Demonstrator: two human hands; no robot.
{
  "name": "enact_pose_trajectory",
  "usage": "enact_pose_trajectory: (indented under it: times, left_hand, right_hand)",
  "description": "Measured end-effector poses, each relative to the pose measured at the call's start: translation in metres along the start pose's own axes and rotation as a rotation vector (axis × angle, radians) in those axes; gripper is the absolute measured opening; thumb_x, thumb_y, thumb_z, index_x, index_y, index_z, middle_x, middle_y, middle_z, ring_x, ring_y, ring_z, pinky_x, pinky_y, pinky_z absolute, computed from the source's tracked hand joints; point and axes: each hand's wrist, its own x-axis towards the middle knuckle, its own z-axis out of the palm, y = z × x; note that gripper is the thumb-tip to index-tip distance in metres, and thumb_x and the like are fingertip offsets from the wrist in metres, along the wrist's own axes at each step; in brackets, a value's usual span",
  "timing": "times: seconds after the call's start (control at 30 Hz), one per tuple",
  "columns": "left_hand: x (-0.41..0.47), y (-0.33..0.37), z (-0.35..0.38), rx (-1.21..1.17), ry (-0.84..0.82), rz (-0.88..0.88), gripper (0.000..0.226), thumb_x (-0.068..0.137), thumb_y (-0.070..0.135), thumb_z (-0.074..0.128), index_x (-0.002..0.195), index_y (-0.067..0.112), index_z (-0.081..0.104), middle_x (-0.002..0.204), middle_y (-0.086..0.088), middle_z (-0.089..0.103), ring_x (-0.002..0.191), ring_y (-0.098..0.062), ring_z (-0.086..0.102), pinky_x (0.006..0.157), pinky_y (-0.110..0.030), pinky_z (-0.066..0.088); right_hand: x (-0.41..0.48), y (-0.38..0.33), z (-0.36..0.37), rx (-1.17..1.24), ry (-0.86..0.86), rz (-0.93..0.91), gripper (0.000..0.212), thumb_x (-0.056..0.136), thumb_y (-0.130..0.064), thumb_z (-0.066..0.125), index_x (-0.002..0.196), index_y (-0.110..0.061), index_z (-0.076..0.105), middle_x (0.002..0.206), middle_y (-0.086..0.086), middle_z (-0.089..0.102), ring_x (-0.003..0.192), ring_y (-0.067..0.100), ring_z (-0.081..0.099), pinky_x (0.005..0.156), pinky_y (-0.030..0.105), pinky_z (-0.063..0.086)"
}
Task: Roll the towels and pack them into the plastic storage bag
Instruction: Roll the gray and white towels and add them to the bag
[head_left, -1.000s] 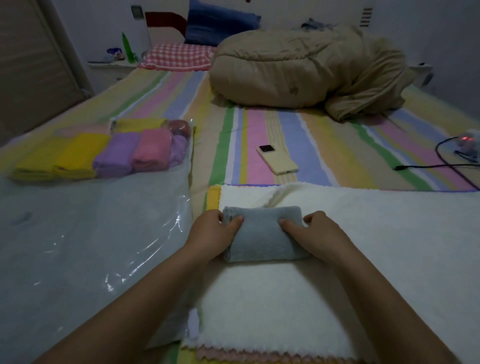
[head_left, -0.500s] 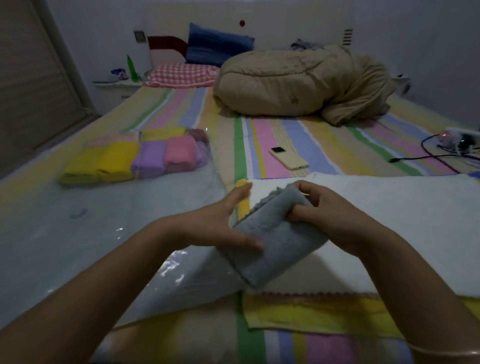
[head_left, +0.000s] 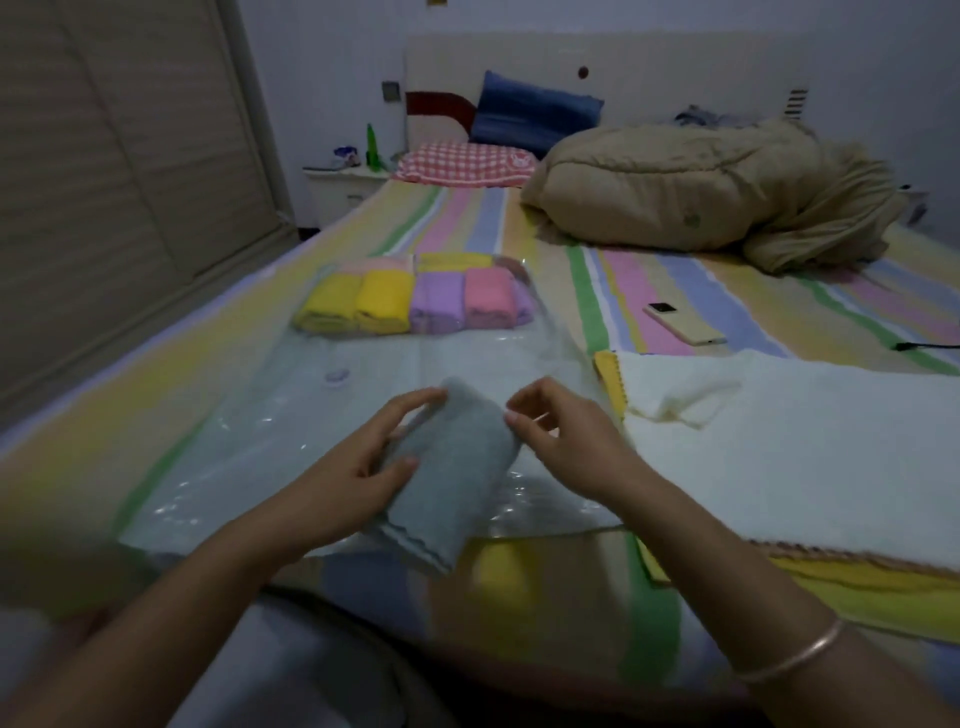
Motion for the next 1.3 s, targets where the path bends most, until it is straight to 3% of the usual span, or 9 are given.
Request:
enact_pose_trajectory:
  times: [0.23,0.43,0.53,0.7,0.8,0.9,1.0,1.17,1.3]
  left_hand:
    - [-0.041,-0.051,-0.041,0.086,0.268,-0.154,0.058,0.091,-0.009,0.049,0.096,0.044,0.073,0.097,0.039,0.064,0.095,0.016,0.058,0.081,-0.002,0.042]
    - [-0.057,-0.072,-0.043,-0.010,0.345,-0.248,0.046,0.093,-0.007,0.049,0.102,0.033,0.070,0.114,0.007,0.068,0.098,-0.004,0.060,0.075,-0.003,0.042]
    - [-0.063,-0.057,-0.039,-0.088,0.336,-0.231,0.046,0.094,-0.005,0.049,0.100,0.034,0.073,0.112,0.013,0.070,0.100,-0.004,0.063,0.073,-0.005,0.044]
    - [-0.064,0.000,-0.022,-0.224,0.010,-0.102,0.039,0.095,-0.002,0.049,0.105,0.026,0.075,0.117,0.015,0.067,0.111,-0.002,0.060,0.092,-0.016,0.048]
    - [-0.047,0.011,0.004,-0.083,-0.129,-0.021,0.036,0.095,-0.005,0.047,0.112,0.017,0.071,0.123,0.010,0.064,0.116,0.004,0.055,0.096,-0.011,0.041]
    - [-0.016,-0.010,0.015,0.061,0.121,-0.064,0.038,0.095,-0.005,0.045,0.116,0.016,0.068,0.124,0.003,0.062,0.116,-0.002,0.054,0.091,-0.003,0.036]
    - [0.019,-0.039,0.006,0.325,0.465,-0.160,0.039,0.092,0.007,0.044,0.117,0.026,0.066,0.131,-0.001,0.058,0.121,-0.021,0.054,0.100,-0.023,0.041]
    - [0.072,-0.054,-0.023,0.750,0.440,-0.354,0.041,0.098,0.019,0.042,0.137,0.028,0.048,0.151,0.001,0.034,0.123,-0.028,0.050,0.096,-0.035,0.041]
    - [0.088,-0.090,-0.045,0.867,0.546,-0.552,0.051,0.098,0.029,0.044,0.145,0.011,0.035,0.147,-0.014,0.039,0.131,-0.034,0.041,0.107,-0.042,0.037]
  right_hand:
    - [-0.009,0.003,0.046,-0.549,-0.376,-0.237,0.066,0.073,-0.051,0.075,0.130,-0.031,0.047,0.127,-0.008,0.055,0.119,0.015,0.046,0.093,0.033,0.041]
    - [-0.007,0.009,0.046,-0.676,-0.409,-0.322,0.040,0.083,-0.050,0.062,0.120,-0.039,0.054,0.120,-0.011,0.060,0.114,0.012,0.051,0.086,0.030,0.043]
    - [-0.005,0.015,0.045,-0.588,-0.344,-0.306,0.024,0.089,-0.044,0.060,0.111,-0.037,0.063,0.108,-0.009,0.069,0.101,0.015,0.061,0.077,0.027,0.041]
    - [0.012,0.003,0.045,-0.277,-0.113,-0.138,0.011,0.088,-0.028,0.064,0.088,-0.024,0.074,0.085,-0.003,0.073,0.083,0.016,0.066,0.073,0.030,0.046]
    - [0.021,-0.013,0.036,-0.029,-0.027,-0.122,0.012,0.089,-0.027,0.065,0.087,-0.020,0.075,0.079,-0.003,0.074,0.077,0.012,0.069,0.077,0.037,0.055]
    - [0.022,-0.030,0.019,0.185,0.069,-0.122,0.012,0.090,-0.022,0.066,0.088,-0.014,0.074,0.079,-0.002,0.075,0.075,0.009,0.071,0.077,0.038,0.057]
    - [0.021,-0.040,0.011,0.143,0.128,-0.196,0.011,0.089,-0.025,0.066,0.088,-0.018,0.075,0.079,-0.007,0.075,0.076,0.003,0.070,0.077,0.038,0.057]
    - [0.020,-0.048,0.011,0.179,0.142,-0.211,0.007,0.086,-0.027,0.070,0.087,-0.023,0.076,0.078,-0.011,0.074,0.078,0.002,0.070,0.079,0.040,0.057]
    - [0.021,-0.046,0.011,0.059,0.102,-0.235,0.004,0.086,-0.029,0.070,0.087,-0.028,0.074,0.079,-0.015,0.073,0.079,-0.002,0.068,0.077,0.036,0.057]
